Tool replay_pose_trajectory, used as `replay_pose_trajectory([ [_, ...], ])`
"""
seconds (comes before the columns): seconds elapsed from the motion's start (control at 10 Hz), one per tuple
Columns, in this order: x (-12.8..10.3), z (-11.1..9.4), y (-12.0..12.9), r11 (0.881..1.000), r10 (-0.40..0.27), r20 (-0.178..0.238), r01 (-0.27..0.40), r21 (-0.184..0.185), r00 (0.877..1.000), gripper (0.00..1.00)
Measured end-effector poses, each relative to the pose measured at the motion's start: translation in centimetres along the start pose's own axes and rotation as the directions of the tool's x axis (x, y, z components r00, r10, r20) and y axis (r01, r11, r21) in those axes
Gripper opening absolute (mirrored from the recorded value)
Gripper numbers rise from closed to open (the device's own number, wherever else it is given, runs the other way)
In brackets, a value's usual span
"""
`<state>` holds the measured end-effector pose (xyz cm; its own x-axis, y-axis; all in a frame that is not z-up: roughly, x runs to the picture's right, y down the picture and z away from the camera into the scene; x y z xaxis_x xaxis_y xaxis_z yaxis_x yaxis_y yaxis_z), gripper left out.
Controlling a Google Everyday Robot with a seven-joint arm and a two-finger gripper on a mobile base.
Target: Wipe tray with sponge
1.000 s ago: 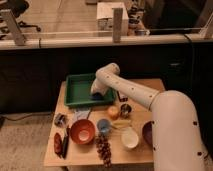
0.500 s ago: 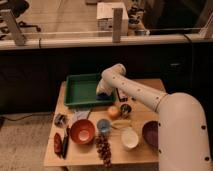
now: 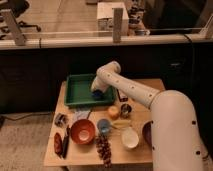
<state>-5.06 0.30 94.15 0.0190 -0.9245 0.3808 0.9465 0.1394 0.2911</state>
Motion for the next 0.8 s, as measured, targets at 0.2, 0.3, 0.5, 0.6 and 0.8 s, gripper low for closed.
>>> replay_pose_trajectory([
  [0.2, -2.3, -0.2, -0.4, 0.998, -0.06, 0.039, 0.06, 0.017, 0.997, 0.0],
  [0.3, -2.9, -0.4, -0.1, 0.998, -0.069, 0.049, 0.068, 0.018, 0.996, 0.0],
  [0.5, -3.3, -1.0, 2.0, 0.998, -0.055, 0.054, 0.055, 0.012, 0.997, 0.0],
  [0.6, -2.7, -1.2, 3.3, 0.999, -0.033, 0.044, 0.033, 0.007, 0.998, 0.0],
  [0.8, -0.4, -1.4, 4.2, 1.0, 0.001, 0.004, -0.001, 0.017, 1.0, 0.0],
])
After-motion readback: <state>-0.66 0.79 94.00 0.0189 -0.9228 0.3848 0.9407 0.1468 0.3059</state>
